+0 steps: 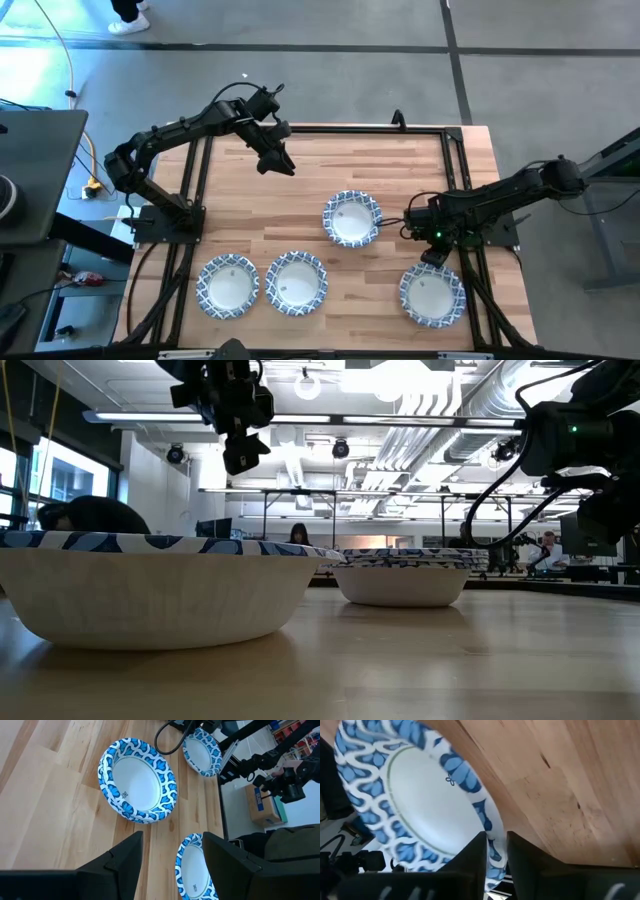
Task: Nest bowls inside each other
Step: Stack the white patterned bowl on top of the other white patterned bowl
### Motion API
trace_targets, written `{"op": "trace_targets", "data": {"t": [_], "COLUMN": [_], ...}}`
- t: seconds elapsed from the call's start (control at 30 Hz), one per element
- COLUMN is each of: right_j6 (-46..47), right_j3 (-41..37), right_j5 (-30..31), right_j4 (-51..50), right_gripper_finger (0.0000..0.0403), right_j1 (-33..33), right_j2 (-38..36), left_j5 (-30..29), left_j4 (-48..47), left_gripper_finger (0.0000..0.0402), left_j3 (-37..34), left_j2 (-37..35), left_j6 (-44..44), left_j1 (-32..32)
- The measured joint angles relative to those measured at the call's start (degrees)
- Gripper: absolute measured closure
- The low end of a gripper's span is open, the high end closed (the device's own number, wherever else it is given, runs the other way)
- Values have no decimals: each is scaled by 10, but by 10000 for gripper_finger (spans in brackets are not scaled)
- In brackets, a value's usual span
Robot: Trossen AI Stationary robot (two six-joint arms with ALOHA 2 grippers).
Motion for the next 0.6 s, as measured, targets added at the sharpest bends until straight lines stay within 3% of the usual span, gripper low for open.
{"op": "trace_targets", "data": {"t": [0.3,0.6], "right_j6": [-6,5], "right_j3": [0,0], "right_j5": [-21,-28], "right_j4": [3,24], "right_gripper_finger": [397,402], "right_j1": [0,0], "right_j2": [0,-3], "left_j5": [0,0], "left_j4": [0,0], "left_gripper_finger": [209,209], "left_j3": [0,0], "left_j2": [0,0], "left_j6": [0,5], "left_j1": [0,0]}}
